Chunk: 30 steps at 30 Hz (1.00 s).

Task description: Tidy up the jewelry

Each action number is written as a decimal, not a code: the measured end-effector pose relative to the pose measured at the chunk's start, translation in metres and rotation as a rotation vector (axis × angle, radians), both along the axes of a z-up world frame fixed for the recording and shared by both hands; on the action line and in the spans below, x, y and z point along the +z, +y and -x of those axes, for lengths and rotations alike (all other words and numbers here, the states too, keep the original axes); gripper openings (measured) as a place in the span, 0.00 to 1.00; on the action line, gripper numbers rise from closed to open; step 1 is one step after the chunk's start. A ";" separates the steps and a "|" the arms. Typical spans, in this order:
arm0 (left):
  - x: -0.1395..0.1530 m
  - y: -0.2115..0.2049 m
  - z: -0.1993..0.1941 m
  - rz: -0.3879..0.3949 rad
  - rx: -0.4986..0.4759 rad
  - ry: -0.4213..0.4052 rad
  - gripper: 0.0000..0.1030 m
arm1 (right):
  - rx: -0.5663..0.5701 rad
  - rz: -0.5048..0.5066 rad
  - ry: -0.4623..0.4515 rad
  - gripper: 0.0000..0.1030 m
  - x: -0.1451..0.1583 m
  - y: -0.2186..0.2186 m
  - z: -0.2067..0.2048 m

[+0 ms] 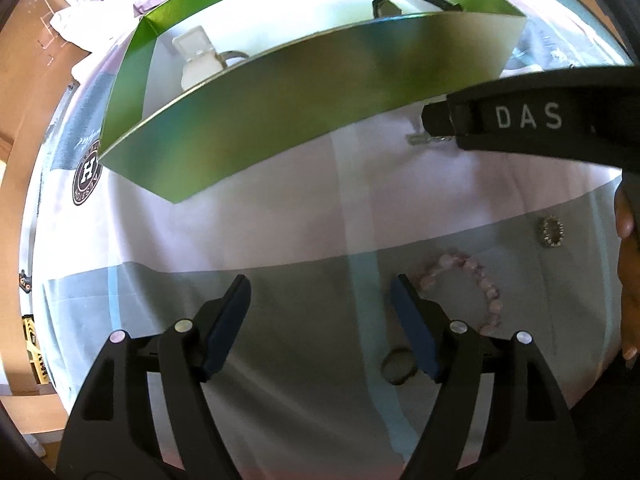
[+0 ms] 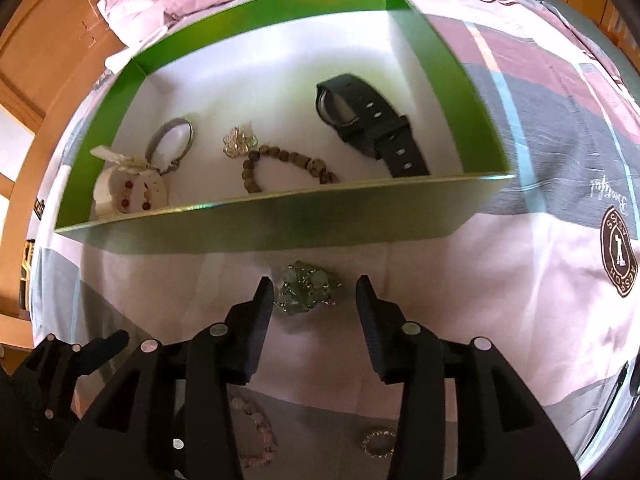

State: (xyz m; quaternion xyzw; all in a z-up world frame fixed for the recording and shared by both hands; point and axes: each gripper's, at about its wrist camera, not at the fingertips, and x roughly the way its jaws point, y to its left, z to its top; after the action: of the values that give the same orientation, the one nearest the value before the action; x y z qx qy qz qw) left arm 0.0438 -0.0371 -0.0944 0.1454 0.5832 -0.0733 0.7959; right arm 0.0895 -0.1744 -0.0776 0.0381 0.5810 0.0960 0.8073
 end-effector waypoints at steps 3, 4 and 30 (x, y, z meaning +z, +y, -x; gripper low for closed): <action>-0.001 -0.005 0.000 -0.016 0.009 -0.005 0.72 | 0.010 0.019 -0.006 0.42 0.000 0.003 0.000; -0.001 -0.005 -0.001 -0.031 0.016 -0.014 0.72 | 0.011 0.020 -0.006 0.42 0.000 0.003 0.000; 0.002 0.075 -0.038 0.035 0.276 -0.016 0.72 | 0.027 -0.048 -0.028 0.08 0.030 -0.017 0.020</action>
State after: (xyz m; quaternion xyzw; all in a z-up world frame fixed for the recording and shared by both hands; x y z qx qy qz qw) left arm 0.0817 0.0379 -0.0927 0.0504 0.5897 0.0277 0.8056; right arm 0.0697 -0.1915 -0.0477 0.0482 0.5678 0.1210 0.8128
